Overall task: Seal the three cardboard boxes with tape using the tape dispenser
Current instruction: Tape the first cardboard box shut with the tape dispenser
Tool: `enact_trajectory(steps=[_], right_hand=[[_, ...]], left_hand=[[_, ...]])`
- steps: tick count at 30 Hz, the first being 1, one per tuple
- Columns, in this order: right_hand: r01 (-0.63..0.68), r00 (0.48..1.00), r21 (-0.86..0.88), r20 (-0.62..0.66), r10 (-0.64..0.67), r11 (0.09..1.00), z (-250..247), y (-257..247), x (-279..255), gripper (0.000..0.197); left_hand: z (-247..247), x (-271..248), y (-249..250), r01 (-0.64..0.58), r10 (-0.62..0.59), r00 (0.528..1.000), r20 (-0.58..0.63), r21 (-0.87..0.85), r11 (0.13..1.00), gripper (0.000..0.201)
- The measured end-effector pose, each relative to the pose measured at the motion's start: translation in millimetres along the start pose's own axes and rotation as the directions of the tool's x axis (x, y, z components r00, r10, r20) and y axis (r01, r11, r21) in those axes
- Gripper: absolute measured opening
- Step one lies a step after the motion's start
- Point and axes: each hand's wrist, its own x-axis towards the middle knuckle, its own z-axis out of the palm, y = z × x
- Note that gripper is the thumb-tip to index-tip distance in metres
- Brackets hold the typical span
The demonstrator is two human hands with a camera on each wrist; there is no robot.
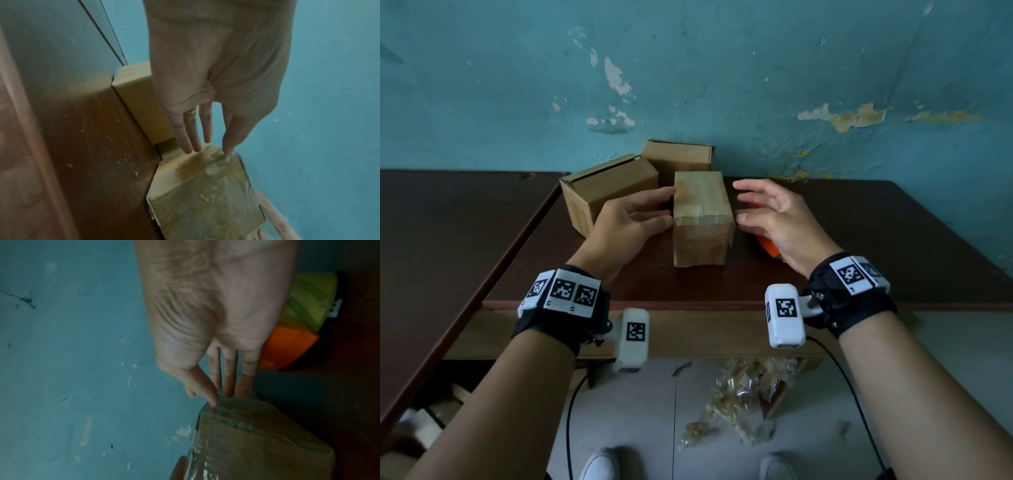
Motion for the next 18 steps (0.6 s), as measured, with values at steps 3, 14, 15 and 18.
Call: enact_trajectory(steps=[3, 14, 15, 18], right_hand=[[0.038, 0.994, -0.077, 0.109, -0.030, 0.996, -4.2, -1.6, -3.7, 0.051], [0.074, 0.994, -0.126, 0.089, -0.063, 0.989, -4.0, 6.8, -4.5, 0.045], [0.081, 0.994, -0.131, 0.086, -0.070, 0.988, -3.7, 7.9, -4.5, 0.045], [0.118, 0.992, -0.199, 0.068, -0.106, 0.973, -4.3, 7.9, -7.1, 0.042]], left_hand=[[-0.4, -2.9, 0.1, -0.034, 0.033, 0.994, 0.101, 0.009, 0.999, 0.048], [4.5, -2.7, -3.0, -0.114, 0.110, 0.990, 0.088, 0.035, 0.993, 0.040], [4.9, -2.2, -3.7, -0.124, 0.120, 0.989, 0.085, 0.044, 0.991, 0.041], [5.8, -1.4, -7.8, -0.151, 0.146, 0.987, 0.073, 0.060, 0.987, 0.041]])
